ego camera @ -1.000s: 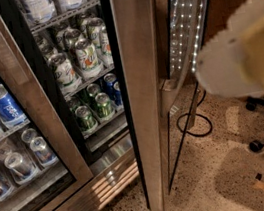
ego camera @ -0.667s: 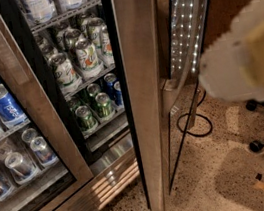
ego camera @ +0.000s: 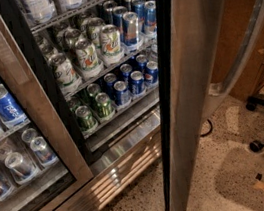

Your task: Open right fridge door

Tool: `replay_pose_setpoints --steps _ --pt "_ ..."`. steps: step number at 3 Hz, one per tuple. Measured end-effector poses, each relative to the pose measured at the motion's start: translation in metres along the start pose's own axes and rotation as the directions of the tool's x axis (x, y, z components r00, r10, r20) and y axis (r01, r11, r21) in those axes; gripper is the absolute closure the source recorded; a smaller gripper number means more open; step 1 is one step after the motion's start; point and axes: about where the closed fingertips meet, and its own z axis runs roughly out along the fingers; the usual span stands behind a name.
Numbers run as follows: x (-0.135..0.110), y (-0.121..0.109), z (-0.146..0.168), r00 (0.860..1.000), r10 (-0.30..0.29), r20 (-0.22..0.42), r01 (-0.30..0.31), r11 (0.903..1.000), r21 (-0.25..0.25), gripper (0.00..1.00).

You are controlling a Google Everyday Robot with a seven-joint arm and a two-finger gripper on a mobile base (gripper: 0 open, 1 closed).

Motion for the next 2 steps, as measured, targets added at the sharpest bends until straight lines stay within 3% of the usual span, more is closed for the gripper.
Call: replay_pose_setpoints --steps 1,2 --pt "0.025 -0.006 -0.002 1.000 -0.001 -0.017 0.001 0.9999 0.016 0.00" --pt "0.092 -0.007 -0.028 0.996 0.055 -0.073 -0.052 0.9973 0.052 0.00"
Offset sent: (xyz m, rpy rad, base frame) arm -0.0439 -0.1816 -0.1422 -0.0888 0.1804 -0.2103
